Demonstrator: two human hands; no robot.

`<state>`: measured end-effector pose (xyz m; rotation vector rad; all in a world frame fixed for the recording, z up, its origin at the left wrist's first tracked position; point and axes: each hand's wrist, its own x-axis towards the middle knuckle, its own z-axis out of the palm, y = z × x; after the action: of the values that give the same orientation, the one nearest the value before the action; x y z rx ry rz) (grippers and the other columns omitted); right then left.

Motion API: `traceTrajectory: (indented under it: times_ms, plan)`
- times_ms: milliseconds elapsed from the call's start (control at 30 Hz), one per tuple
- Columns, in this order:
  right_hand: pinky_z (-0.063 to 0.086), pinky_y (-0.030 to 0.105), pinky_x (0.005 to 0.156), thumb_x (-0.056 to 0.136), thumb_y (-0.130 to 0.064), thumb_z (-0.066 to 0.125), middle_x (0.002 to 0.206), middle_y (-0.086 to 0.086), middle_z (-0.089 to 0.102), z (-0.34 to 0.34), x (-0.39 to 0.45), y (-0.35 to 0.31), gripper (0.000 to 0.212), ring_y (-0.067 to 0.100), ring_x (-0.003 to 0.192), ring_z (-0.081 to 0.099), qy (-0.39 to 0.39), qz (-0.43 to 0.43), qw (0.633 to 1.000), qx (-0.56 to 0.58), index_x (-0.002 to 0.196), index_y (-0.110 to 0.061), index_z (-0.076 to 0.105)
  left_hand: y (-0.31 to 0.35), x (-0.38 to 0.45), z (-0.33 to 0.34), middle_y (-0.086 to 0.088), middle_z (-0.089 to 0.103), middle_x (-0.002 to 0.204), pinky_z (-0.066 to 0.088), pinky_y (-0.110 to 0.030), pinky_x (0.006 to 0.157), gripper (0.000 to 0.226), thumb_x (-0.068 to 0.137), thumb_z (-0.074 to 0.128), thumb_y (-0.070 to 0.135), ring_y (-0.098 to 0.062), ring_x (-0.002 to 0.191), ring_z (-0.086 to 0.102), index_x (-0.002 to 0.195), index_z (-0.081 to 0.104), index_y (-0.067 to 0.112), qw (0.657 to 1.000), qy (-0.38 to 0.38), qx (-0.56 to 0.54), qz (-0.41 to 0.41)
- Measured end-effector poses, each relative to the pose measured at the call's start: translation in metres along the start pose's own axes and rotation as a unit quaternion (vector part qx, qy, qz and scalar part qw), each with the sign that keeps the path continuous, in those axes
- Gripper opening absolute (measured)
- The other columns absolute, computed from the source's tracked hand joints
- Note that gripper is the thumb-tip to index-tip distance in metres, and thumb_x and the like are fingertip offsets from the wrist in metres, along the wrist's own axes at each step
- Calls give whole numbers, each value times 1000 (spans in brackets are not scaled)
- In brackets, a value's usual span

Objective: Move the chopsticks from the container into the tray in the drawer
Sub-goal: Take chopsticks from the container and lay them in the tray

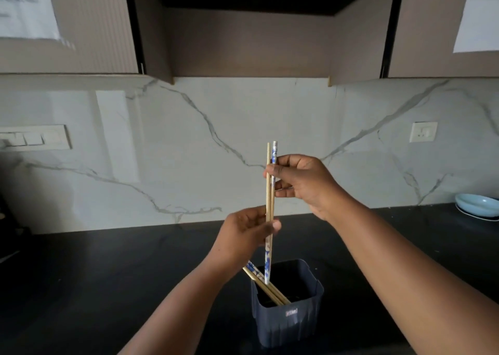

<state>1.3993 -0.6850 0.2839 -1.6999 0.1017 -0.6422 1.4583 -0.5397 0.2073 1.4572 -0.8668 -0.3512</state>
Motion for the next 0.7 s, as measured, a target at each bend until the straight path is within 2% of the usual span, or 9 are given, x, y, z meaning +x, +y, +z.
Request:
traceTrajectory:
  times_ms: [100, 200, 267, 333, 400, 467, 567, 633, 700]
  plan:
    - [57, 24, 59, 87, -17, 70, 79, 0, 77, 5, -7, -5, 5, 14, 66, 70, 1, 18, 1000, -9, 90, -13, 73, -1, -5, -6, -13, 73, 84, 59, -29, 71, 10, 86, 69, 9, -21, 79, 71, 94, 75, 10, 998, 14, -48, -34]
    - [59, 25, 61, 87, -15, 70, 82, 1, 76, 1, -10, -22, 4, 17, 69, 68, 20, 12, 1000, -13, 91, -14, 72, 2, -9, -17, -16, 75, 92, 59, -27, 67, 15, 88, 67, 6, -22, 79, 73, 102, 72, 7, 994, 28, -83, -71]
    - [60, 25, 65, 86, -13, 71, 82, -2, 75, -5, -14, -39, 7, 16, 72, 69, 38, -53, 998, -5, 91, -18, 73, 4, -10, -27, -15, 75, 97, 59, -28, 66, 16, 88, 67, 8, -24, 83, 74, 104, 70, 8, 990, 39, -103, -92]
    - [58, 22, 72, 84, -12, 72, 85, -9, 76, -4, -24, -55, 16, 10, 82, 72, 31, -183, 982, -32, 91, -27, 74, 5, -11, -35, -13, 75, 98, 58, -28, 64, 18, 88, 68, 10, -26, 85, 74, 105, 69, 8, 986, 35, -127, -107]
    - [56, 19, 80, 84, -16, 71, 92, -16, 75, 3, -38, -59, 16, 6, 91, 71, -10, -351, 925, -146, 95, -27, 74, 6, -11, -40, -12, 75, 100, 58, -30, 65, 19, 88, 68, 12, -27, 88, 73, 106, 69, 7, 981, 20, -147, -122]
    - [58, 27, 83, 86, -18, 64, 100, -6, 73, 9, -49, -46, 18, 12, 94, 71, -51, -483, 812, -324, 101, -15, 74, 6, -11, -41, -12, 75, 101, 58, -32, 67, 17, 88, 67, 13, -27, 88, 73, 104, 70, 8, 978, 10, -157, -134]
    - [60, 38, 81, 86, -7, 55, 105, 12, 74, 5, -59, -10, 27, 27, 100, 71, -93, -542, 668, -502, 105, -8, 74, 7, -9, -42, -17, 75, 98, 59, -32, 67, 12, 87, 65, 8, -28, 84, 73, 95, 74, 8, 975, -1, -172, -142]
    - [60, 37, 83, 88, -6, 53, 107, 10, 74, 0, -66, 15, 28, 27, 104, 69, -134, -541, 630, -541, 108, -9, 74, 8, -10, -43, -17, 74, 99, 58, -31, 68, 18, 81, 71, 16, -26, 83, 71, 97, 75, 8, 972, -23, -189, -139]
    - [59, 35, 84, 92, -10, 54, 107, 7, 75, -5, -71, 35, 26, 24, 105, 69, -153, -544, 614, -551, 108, -11, 74, 9, -11, -44, -15, 74, 101, 59, -32, 68, 26, 74, 74, 21, -25, 83, 71, 97, 76, 9, 967, -42, -204, -148]
